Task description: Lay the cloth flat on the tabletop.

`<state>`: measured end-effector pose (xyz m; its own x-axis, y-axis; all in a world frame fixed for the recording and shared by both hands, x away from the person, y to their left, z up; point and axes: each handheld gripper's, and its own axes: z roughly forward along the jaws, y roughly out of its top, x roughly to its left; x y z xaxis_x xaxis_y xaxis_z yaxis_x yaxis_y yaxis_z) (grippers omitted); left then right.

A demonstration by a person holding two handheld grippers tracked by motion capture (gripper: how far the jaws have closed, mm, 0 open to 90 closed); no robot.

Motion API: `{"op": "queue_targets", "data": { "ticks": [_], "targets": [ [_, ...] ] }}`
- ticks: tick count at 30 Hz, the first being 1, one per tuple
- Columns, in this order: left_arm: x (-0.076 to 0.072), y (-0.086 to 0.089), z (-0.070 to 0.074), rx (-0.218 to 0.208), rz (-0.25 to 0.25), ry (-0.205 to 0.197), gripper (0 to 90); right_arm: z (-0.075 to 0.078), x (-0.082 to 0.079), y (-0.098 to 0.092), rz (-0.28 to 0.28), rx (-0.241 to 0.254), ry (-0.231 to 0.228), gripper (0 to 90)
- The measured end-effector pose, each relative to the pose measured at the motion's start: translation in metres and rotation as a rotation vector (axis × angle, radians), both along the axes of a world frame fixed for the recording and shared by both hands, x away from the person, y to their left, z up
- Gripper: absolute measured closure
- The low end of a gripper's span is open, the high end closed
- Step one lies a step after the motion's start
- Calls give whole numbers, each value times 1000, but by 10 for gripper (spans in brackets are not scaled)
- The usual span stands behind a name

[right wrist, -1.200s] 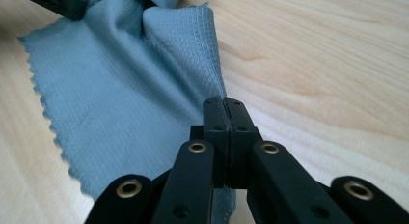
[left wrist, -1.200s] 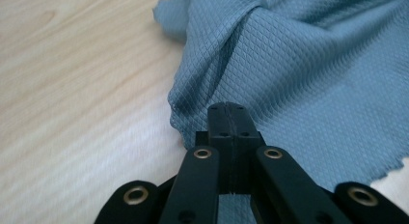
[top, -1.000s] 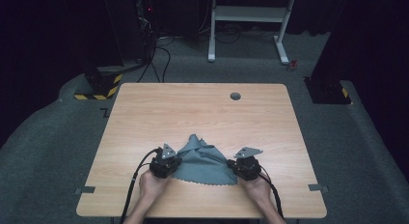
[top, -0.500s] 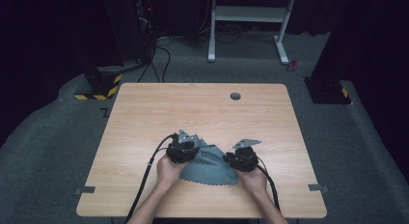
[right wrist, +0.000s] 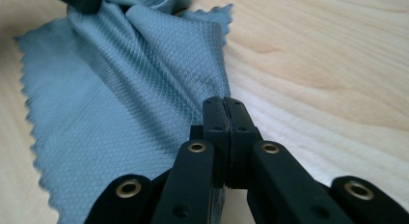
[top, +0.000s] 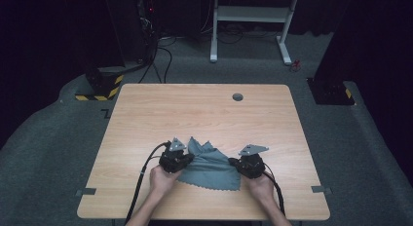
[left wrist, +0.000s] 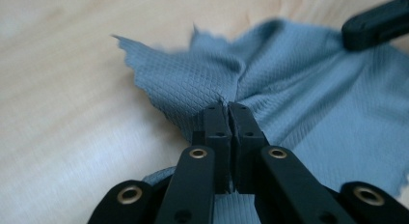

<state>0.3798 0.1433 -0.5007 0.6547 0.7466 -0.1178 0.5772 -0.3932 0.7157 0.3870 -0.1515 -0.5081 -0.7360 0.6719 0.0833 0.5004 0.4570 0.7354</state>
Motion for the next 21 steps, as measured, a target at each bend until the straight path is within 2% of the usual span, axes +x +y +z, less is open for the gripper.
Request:
{"op": "queue_targets", "data": {
  "ticks": [3,5,8,10,12,15,17,18,21],
  "targets": [
    [-6,3,-6,10,5,21,854,-4,-7,5,22,-24,10,871],
    [-7,6,-5,2,28,19,788,-4,-9,6,29,-32,10,799],
    [-7,9,2,-6,58,-24,638,1,-6,5,16,8,13,750],
    [-6,5,7,-13,72,-43,586,6,-2,7,0,28,9,719],
    [-1,-3,8,7,71,-66,543,7,2,12,-12,25,5,703],
    [6,-14,8,21,70,-73,528,4,16,21,-34,32,24,691],
    [12,-22,6,59,62,-65,535,3,23,27,-44,31,44,688],
    [16,-26,3,100,57,-60,547,2,25,30,-40,27,47,686],
    [22,-29,-4,134,51,-30,621,-2,28,38,-29,0,57,683]
  ]
}}
